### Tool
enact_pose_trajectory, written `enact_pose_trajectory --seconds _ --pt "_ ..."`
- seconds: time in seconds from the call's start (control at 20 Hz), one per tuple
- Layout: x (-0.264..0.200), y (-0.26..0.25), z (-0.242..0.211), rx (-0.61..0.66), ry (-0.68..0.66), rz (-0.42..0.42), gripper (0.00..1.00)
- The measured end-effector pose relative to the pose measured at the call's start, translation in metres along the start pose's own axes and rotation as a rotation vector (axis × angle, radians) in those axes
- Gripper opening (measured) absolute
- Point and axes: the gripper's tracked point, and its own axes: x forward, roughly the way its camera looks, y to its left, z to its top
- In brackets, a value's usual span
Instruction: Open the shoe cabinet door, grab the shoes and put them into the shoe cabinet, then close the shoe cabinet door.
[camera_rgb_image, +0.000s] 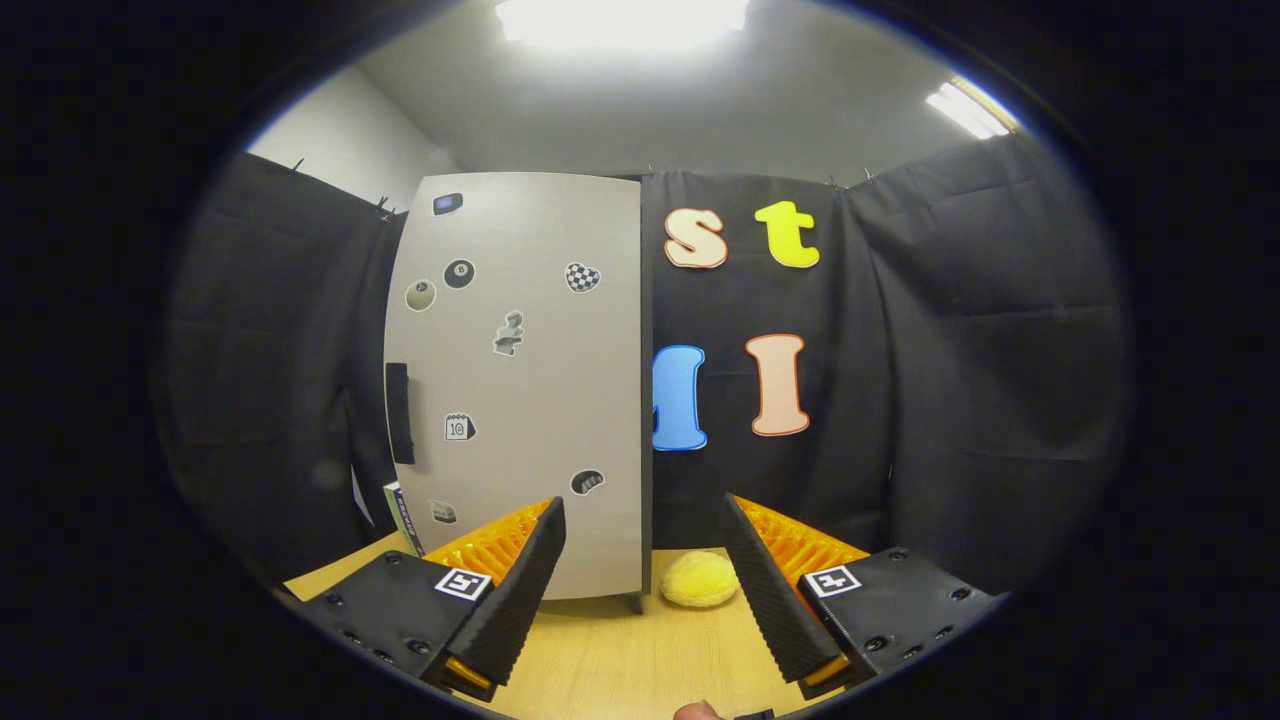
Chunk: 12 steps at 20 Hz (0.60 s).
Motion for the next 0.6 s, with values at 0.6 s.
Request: enact_pose_trajectory --seconds 0.6 --pt "-0.01 -0.022 -0.002 -0.005 -0.01 -0.043 0.98"
